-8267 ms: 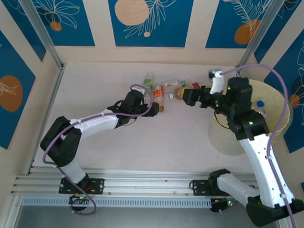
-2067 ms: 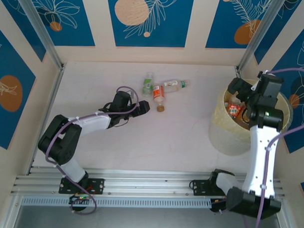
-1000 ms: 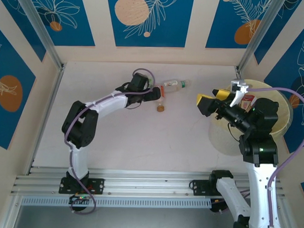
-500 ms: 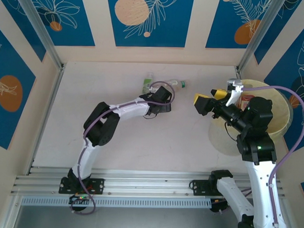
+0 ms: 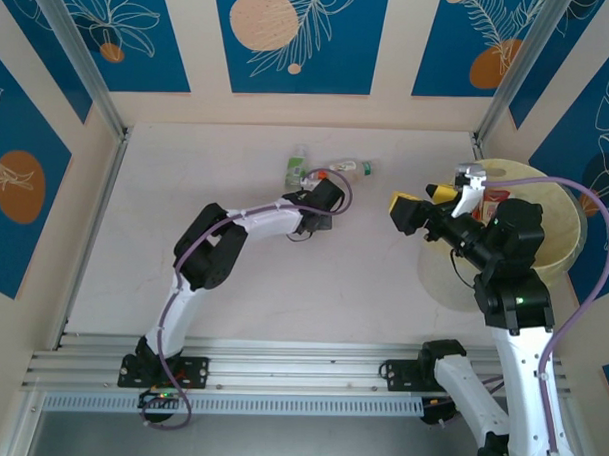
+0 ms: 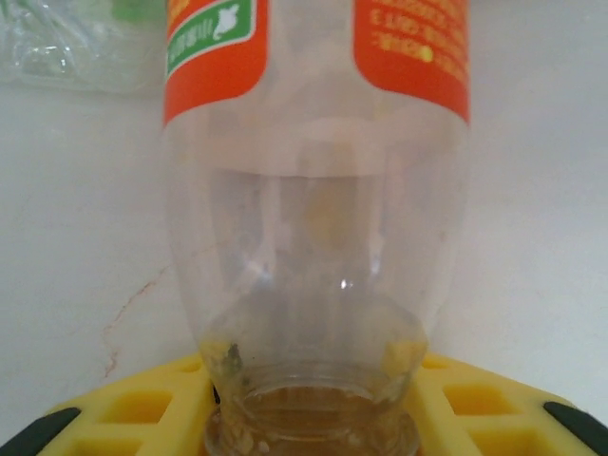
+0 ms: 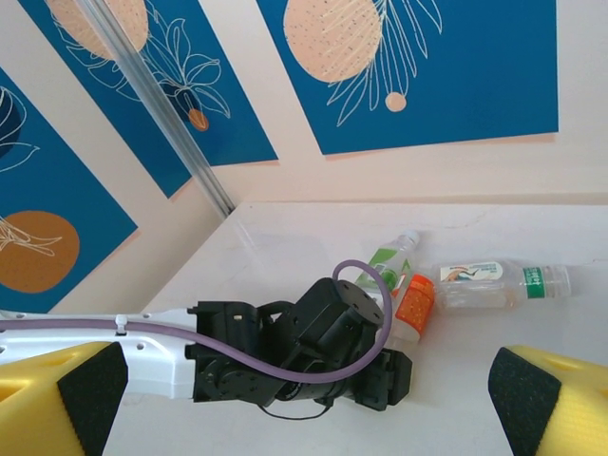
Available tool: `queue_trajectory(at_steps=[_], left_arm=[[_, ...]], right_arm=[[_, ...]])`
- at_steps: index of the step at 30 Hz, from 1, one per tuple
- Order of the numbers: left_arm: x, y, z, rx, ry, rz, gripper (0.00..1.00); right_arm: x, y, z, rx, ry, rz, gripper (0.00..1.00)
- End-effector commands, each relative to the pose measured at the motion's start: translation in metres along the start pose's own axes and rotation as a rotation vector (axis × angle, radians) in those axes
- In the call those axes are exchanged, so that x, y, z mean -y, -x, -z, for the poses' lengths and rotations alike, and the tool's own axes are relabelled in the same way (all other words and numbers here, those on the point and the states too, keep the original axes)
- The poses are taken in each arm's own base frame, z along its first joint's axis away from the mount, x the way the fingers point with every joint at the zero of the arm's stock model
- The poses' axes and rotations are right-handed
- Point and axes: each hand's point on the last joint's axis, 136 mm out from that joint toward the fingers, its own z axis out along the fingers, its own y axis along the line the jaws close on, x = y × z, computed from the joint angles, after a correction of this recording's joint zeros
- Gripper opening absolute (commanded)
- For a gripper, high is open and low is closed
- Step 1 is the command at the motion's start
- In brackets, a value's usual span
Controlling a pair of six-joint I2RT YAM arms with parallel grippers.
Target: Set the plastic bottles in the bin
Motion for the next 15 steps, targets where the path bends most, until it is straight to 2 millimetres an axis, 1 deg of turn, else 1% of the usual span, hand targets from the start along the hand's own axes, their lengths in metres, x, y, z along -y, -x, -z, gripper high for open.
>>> queue_trajectory(at_steps=[1,4,8,11,15], left_arm=[[0.014,0.01,0.029,0.042,-0.095,-0.032,0.33],[0.016,0.01,0.047,0.069,-0.169,-0.034,0.2],[0.023,0.007,0.074,0.109,-0.305,-0.037,0.13],[0.029,0.002,0.094,0.14,-0.414,-0.072,0.0],[0.029,-0.002,0.114,0.188,-0.498,-0.116,0.0]], right_arm=[[0.004,-0.001,-0.002,0.001,-0.018,0.019,0.99],[0.008,-0.002,-0.004,0.0,-0.034,0.011,0.99],[0.015,-0.004,-0.007,-0.003,-0.061,-0.011,1.0],[0.019,-0.006,-0.011,-0.005,-0.076,-0.048,1.0],[0.024,-0.011,-0.019,-0.024,-0.083,-0.116,1.0]])
